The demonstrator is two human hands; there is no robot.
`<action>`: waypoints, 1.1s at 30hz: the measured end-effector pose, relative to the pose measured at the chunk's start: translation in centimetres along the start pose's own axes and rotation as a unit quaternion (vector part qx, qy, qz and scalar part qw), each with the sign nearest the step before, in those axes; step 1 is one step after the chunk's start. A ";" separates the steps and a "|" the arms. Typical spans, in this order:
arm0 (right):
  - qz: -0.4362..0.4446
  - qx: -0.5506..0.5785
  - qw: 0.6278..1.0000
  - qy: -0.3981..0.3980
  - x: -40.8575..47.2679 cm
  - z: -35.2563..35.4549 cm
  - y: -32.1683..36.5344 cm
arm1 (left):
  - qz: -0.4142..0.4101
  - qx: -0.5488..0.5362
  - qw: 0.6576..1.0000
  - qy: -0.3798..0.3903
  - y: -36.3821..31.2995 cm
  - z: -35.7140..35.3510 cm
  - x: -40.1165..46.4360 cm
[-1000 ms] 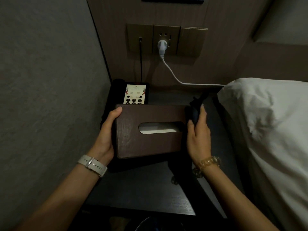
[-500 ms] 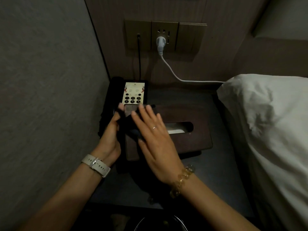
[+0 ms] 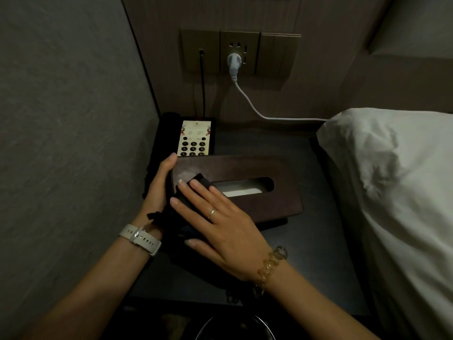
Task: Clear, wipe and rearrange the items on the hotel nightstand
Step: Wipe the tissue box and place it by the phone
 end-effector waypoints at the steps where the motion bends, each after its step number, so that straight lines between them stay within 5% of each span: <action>1: -0.003 -0.002 1.000 -0.001 0.0 0.0 -0.3 | 0.002 -0.006 1.000 -0.003 -0.1 0.1 0.0; 9: -0.149 0.010 0.987 -0.058 -0.3 1.5 -4.7 | -0.109 0.001 0.991 -0.071 -2.3 1.9 0.2; 23: -0.340 0.087 0.928 -0.128 -1.7 2.7 -9.8 | -0.096 -0.010 0.992 -0.081 -2.0 2.0 0.1; 30: -0.373 0.463 0.785 -0.174 -2.1 3.9 -11.6 | -0.074 -0.002 0.995 -0.063 -2.0 2.2 0.3; 33: -0.390 0.597 0.680 -0.172 -2.5 4.1 -12.4 | -0.068 0.007 0.996 -0.054 -2.1 2.3 0.3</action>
Point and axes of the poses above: each hand's wrist, its own x-axis towards the middle knuckle, its own z-axis out of the back of the hand, y = z × x, the point moved 2 cm from there along x, towards the middle knuckle, and after that the axes turned 2 degrees about -z, right-handed, at the moved point
